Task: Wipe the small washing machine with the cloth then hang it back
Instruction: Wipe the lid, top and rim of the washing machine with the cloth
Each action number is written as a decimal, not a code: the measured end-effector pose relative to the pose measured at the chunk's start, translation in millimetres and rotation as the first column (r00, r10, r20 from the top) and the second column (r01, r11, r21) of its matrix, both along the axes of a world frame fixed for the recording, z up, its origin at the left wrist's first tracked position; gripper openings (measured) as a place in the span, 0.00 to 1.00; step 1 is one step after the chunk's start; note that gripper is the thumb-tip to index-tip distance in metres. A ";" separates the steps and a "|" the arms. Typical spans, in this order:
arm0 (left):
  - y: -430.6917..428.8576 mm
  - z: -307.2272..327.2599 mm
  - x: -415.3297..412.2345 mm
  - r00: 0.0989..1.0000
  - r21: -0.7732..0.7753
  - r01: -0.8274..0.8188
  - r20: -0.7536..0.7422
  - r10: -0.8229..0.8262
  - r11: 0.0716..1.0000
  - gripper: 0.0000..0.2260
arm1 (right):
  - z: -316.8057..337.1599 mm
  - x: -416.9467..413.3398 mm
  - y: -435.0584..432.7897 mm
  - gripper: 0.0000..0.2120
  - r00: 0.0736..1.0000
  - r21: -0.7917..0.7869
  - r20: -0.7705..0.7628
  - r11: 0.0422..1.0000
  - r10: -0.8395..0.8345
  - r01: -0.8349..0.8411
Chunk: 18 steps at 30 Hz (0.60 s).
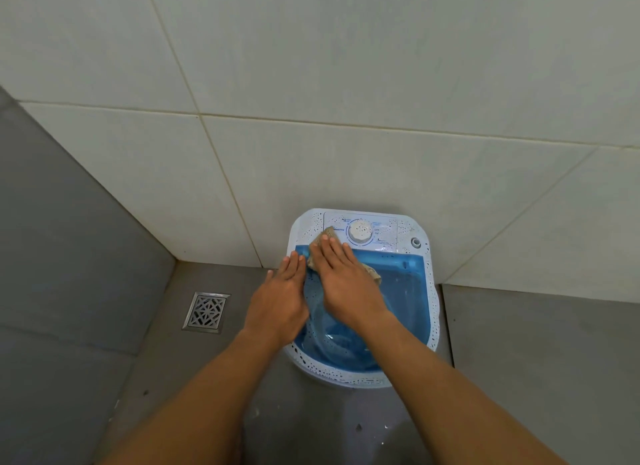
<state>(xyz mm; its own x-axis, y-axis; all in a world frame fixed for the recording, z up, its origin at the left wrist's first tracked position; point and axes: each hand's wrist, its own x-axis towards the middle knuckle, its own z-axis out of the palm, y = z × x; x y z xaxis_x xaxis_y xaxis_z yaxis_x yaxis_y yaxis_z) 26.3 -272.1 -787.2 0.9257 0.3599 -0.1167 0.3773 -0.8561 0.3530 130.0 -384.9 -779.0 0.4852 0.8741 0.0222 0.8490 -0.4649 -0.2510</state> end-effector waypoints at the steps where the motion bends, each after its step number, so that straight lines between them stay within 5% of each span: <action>1: 0.3 -1.8 -0.6 1.000 -0.002 -0.001 0.009 0.001 1.000 0.28 | 0.7 1.9 3.8 0.32 1.000 0.004 0.001 1.000 0.007 -0.007; 18: 1.8 -7.7 -1.7 0.999 -0.018 0.005 0.040 -0.004 1.000 0.27 | 16.0 33.7 79.9 0.29 0.919 -0.071 -0.060 0.920 -0.390 0.386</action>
<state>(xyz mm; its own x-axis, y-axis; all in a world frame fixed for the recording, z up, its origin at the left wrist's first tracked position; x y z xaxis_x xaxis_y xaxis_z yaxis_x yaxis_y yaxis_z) 24.6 -270.4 -794.9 0.9314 0.3538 -0.0858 0.3587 -0.8510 0.3836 163.7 -305.0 -762.9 0.7852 0.6153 -0.0690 0.5796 -0.7697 -0.2676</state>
